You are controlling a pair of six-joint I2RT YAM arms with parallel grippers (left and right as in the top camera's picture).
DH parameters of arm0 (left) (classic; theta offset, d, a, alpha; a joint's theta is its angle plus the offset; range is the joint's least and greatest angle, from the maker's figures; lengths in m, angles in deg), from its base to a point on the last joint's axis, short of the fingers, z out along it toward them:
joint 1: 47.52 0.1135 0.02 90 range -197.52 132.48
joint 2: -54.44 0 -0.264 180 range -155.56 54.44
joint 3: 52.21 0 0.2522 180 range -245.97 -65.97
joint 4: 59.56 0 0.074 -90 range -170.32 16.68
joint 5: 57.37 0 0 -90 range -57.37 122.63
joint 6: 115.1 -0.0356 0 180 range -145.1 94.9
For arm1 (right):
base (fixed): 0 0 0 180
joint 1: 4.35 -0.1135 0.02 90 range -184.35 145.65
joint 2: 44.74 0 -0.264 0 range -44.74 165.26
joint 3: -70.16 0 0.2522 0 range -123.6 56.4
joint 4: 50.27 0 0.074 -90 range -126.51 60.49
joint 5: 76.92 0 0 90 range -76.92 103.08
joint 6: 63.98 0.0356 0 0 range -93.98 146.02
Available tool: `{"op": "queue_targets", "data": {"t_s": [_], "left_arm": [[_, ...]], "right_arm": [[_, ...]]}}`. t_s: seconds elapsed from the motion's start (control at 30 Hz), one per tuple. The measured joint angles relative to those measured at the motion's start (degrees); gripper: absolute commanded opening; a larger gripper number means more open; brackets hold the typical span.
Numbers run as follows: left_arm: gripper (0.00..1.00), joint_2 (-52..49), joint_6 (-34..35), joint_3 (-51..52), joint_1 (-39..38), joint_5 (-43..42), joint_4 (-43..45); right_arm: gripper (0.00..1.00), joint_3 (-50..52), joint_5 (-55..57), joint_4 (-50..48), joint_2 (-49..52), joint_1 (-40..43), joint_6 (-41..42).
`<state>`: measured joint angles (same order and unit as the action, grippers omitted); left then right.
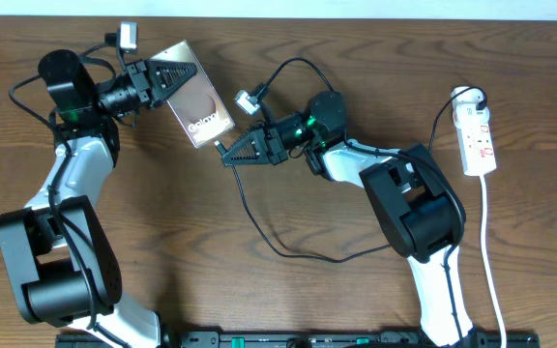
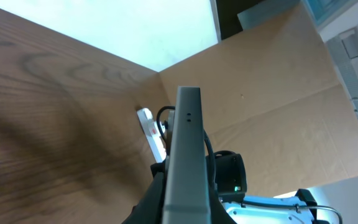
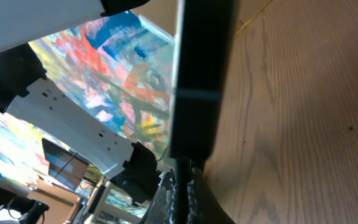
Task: Plug charger to phone and switch on socket
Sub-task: 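Move the held plug to the phone's bottom port with the right gripper, then push the plug into the phone's port with the right gripper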
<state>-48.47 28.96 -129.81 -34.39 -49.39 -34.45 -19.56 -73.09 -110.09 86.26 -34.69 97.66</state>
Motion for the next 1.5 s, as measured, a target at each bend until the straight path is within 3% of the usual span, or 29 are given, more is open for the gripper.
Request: {"op": "queue_targets", "data": {"t_s": [1.5], "left_arm": [[0.07,0.0,-2.45,0.0,-0.02,-1.46,-2.56]], "right_arm": [[0.01,0.0,0.26,0.0,-0.02,0.0,0.15]]}}
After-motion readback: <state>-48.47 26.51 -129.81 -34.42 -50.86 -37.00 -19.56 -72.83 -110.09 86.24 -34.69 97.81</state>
